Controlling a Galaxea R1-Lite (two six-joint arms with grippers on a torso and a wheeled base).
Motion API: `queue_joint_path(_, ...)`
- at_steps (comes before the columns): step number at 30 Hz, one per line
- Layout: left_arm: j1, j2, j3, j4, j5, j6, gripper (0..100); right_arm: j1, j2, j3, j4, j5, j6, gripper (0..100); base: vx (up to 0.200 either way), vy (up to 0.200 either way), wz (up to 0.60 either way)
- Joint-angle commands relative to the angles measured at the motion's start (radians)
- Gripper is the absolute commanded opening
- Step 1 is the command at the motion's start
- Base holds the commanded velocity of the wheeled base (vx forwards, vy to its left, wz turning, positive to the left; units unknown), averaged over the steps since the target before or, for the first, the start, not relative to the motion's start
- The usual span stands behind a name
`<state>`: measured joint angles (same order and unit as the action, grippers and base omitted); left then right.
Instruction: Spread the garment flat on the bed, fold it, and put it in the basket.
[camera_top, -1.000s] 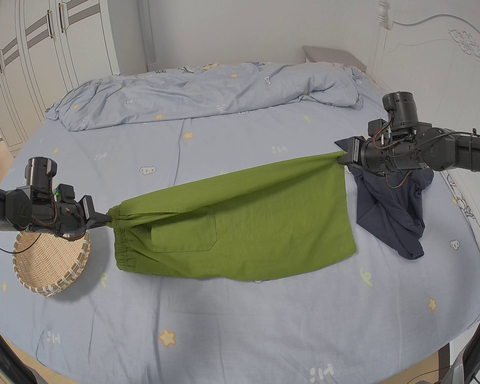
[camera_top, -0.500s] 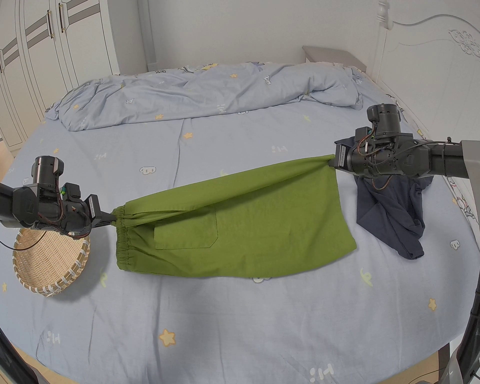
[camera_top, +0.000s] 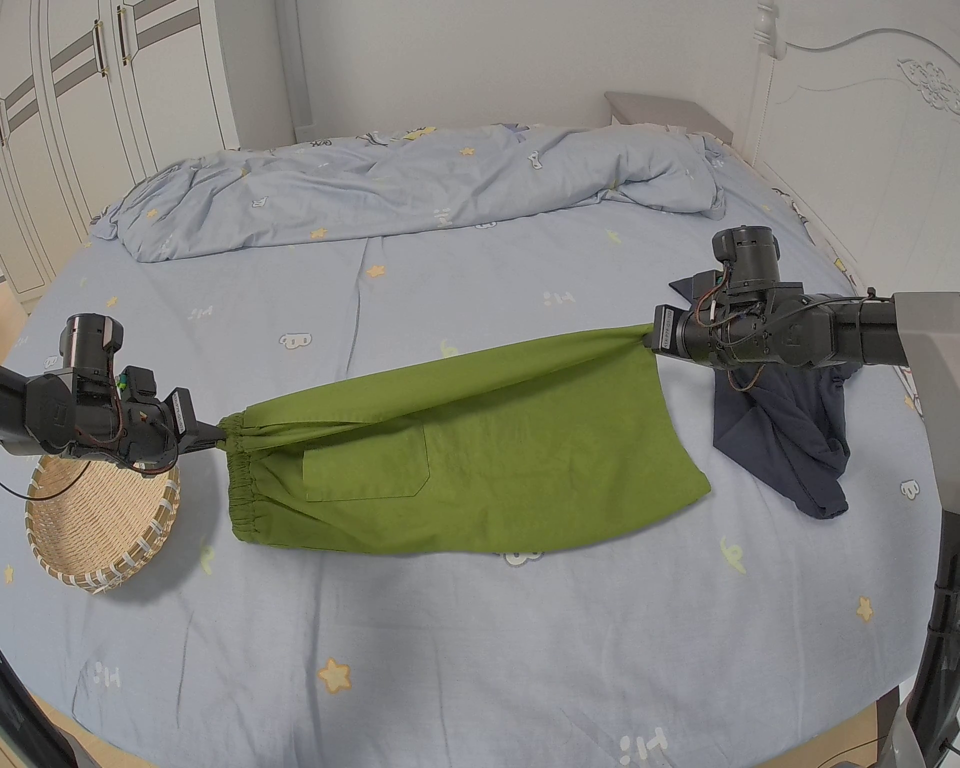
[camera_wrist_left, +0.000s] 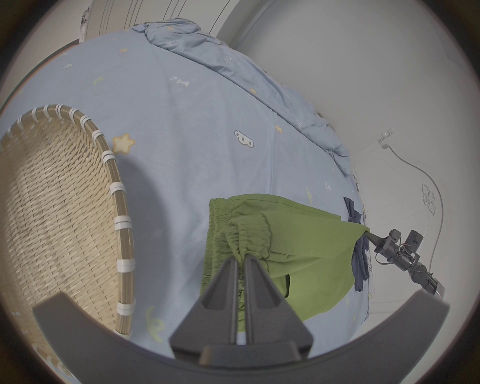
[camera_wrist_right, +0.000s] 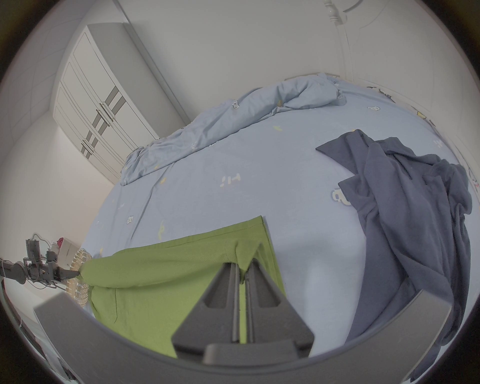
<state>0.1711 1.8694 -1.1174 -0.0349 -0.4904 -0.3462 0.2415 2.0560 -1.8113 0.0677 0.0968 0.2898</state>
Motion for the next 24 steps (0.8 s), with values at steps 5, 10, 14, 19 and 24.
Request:
queue_joint_path(5,0.005,0.021,-0.012,0.000,0.001,0.001,0,0.002,0.024,0.000,0.000,0.000,0.000,0,0.000,0.000,0.00)
queue_joint_path(10,0.004,0.039,-0.018,0.000,0.001,0.001,0,0.005,0.033,0.000,-0.009,0.000,0.000,0,0.000,0.000,0.00)
queue_joint_path(14,-0.004,0.051,-0.027,-0.003,0.001,0.001,0,0.005,0.036,0.000,-0.011,0.000,0.000,0,0.000,0.000,0.00)
queue_joint_path(19,-0.007,0.062,-0.051,-0.002,0.003,-0.001,0,0.004,0.043,0.000,-0.012,-0.002,0.002,0,0.000,0.000,0.00)
queue_joint_path(24,-0.007,0.074,-0.059,-0.002,0.004,-0.001,0,0.007,0.058,0.000,-0.016,0.000,-0.001,0,0.000,0.000,0.00)
